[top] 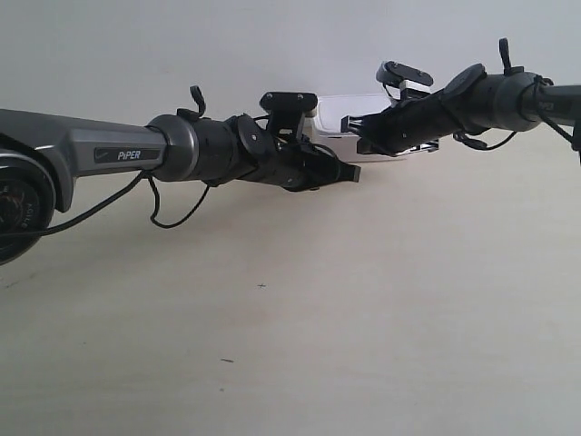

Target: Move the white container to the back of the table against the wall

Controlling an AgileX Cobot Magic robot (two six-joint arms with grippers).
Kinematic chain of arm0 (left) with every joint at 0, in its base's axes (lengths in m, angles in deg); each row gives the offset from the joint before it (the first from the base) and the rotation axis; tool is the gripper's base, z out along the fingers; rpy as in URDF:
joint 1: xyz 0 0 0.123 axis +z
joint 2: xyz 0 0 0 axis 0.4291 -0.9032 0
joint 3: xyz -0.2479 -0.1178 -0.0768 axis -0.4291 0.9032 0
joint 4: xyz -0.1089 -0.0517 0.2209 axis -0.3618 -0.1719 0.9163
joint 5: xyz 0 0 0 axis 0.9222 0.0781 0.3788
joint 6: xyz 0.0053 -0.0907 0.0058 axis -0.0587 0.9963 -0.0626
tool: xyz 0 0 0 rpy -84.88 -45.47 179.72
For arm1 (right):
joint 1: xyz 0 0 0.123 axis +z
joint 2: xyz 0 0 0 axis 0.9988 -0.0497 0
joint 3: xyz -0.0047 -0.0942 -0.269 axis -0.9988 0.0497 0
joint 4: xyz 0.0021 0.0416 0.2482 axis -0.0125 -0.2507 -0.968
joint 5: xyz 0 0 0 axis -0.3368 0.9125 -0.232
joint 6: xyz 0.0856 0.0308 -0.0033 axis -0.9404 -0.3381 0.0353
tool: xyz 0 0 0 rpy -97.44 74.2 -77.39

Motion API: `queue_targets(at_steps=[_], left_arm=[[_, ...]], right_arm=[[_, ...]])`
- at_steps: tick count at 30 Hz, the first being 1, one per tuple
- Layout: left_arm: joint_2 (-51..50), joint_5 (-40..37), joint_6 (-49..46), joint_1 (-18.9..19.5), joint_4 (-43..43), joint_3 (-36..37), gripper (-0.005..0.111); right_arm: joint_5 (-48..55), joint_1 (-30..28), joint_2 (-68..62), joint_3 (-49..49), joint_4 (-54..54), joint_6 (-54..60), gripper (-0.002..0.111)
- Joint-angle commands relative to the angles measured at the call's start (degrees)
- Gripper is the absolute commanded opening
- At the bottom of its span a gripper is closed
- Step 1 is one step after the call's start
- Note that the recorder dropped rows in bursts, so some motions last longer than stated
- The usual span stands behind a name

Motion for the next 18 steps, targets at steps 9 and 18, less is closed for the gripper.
queue_targets(at_steps=[9,18], left_arm=[[-0.19,-0.14,-0.24,0.11,0.01,-0.31,0.000],[-0.19,-0.67,-0.72,0.11,0.01,-0.31,0.000]], right_arm=[[-1.08,0.00,0.08,-0.83,1.77,-0.07,0.000],[-1.80,0.09,0.18,-0.83,3.03,-0.07,0.000]])
